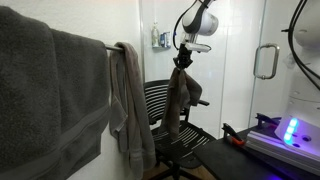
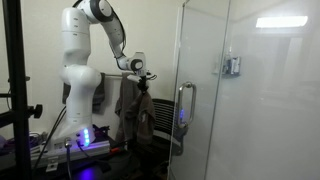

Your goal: Pick up the small towel and place it on the chair

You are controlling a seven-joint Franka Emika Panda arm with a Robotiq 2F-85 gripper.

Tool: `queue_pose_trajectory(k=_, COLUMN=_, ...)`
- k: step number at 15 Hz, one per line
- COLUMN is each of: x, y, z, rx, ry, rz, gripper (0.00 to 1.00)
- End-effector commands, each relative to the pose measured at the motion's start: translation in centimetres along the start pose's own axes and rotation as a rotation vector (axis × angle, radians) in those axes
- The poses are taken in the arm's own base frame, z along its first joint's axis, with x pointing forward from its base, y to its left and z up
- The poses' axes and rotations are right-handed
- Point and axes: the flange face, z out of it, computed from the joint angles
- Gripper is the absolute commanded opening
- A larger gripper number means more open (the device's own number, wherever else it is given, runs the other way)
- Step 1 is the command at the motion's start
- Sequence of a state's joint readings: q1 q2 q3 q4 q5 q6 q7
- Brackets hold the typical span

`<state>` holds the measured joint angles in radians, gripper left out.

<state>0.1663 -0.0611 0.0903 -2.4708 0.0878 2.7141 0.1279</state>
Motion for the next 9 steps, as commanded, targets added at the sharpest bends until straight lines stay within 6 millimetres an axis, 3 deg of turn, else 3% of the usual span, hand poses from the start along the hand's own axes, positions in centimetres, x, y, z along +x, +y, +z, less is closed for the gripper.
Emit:
queue_pose_trajectory(k=1, x=3.4, y=2.5, z=-0.6, rx=-0.008, ry=0.097, rz=0.106, gripper=0.02)
queue_pose_trajectory(k=5, x=4.9, y=4.8, z=-1.3, rx=-0.045, ry=0.107, rz=0.192, gripper=0.02)
queue_pose_trajectory(k=7, x=4.6, y=3.9, z=-1.1, rx=-0.014, ry=0.057, rz=0.152, gripper=0.02)
queue_pose_trajectory(k=8, x=4.3, y=3.2, z=-0.7, rx=0.006, ry=0.021, rz=0.130, gripper=0.31)
queue_pose_trajectory(k=9, x=3.8, y=2.1, z=-0.7, rx=0.039, ry=-0.007, rz=0.071, gripper=0.32)
